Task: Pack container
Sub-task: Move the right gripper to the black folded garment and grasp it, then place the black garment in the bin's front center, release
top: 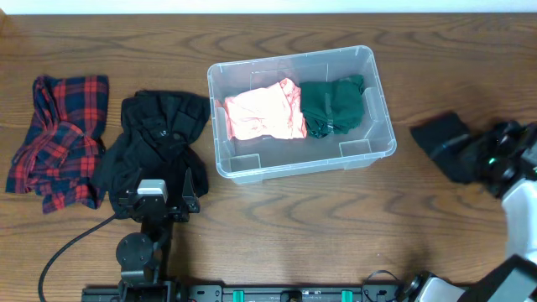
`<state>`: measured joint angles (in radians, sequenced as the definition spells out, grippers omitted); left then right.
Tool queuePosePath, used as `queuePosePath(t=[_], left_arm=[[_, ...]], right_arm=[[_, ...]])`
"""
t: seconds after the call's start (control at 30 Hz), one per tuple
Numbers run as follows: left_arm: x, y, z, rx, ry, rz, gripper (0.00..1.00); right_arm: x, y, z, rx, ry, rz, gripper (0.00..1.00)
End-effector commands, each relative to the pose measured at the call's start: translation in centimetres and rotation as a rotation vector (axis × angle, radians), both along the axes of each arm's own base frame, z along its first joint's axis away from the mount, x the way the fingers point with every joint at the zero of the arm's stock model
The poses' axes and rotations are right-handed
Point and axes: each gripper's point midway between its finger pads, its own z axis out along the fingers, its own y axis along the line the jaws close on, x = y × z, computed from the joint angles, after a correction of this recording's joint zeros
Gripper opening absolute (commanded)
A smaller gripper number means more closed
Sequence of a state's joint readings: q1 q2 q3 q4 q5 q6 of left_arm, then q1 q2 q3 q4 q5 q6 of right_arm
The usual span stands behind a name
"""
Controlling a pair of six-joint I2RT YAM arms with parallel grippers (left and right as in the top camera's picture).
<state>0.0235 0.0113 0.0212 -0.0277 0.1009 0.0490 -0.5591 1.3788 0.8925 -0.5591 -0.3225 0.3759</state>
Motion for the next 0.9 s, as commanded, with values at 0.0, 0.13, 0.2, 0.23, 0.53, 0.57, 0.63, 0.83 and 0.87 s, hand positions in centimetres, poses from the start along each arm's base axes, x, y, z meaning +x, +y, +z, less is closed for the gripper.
queuePosePath(t=[0.0,0.13,0.2,0.23,0.53,0.57,0.63,0.83,0.87], left_arm=[[-0.1,-0.2,-1.6,-0.005,0.05,-0.011,0.98],[-0.1,-0.2,-1.7,-0.005,0.051,-0.011,0.98],[-0.1,-0.2,-1.7,-0.005,0.051,-0.011,0.98],[-0.1,-0.2,-1.7,-0.005,0.051,-0.011,0.98],[-0.1,-0.2,-1.6,-0.005,0.05,-0.011,0.98],[-0.1,-0.2,-1.6,-0.005,0.05,-0.011,0.98],[-0.1,-0.2,-1.6,-0.005,0.05,-0.011,0.98],[-0.1,-0.2,-1.6,-0.005,0.05,-0.011,0.98],[-0.1,-0.2,-1.6,-0.005,0.05,-0.011,0.98]], right_arm=[[2.4,1.0,6.9,-0.016,-0.177,0.125,0.01],[3.6,3.2,12.1,-0.045,-0.301,0.29,0.01],[4.1,5.2,14.6,-0.063,-0.374,0.398,0.01],[4.3,6.2,15.8,-0.069,-0.405,0.446,0.01],[3.5,18.0,22.3,-0.094,-0.651,0.9,0.01],[3.3,19.3,22.5,-0.095,-0.664,0.94,0.01],[2.7,22.0,22.7,-0.084,-0.684,1.023,0.01],[1.2,29.2,21.8,-0.077,-0.678,1.21,0.01],[1.1,30.1,21.4,-0.086,-0.666,1.224,0.01]])
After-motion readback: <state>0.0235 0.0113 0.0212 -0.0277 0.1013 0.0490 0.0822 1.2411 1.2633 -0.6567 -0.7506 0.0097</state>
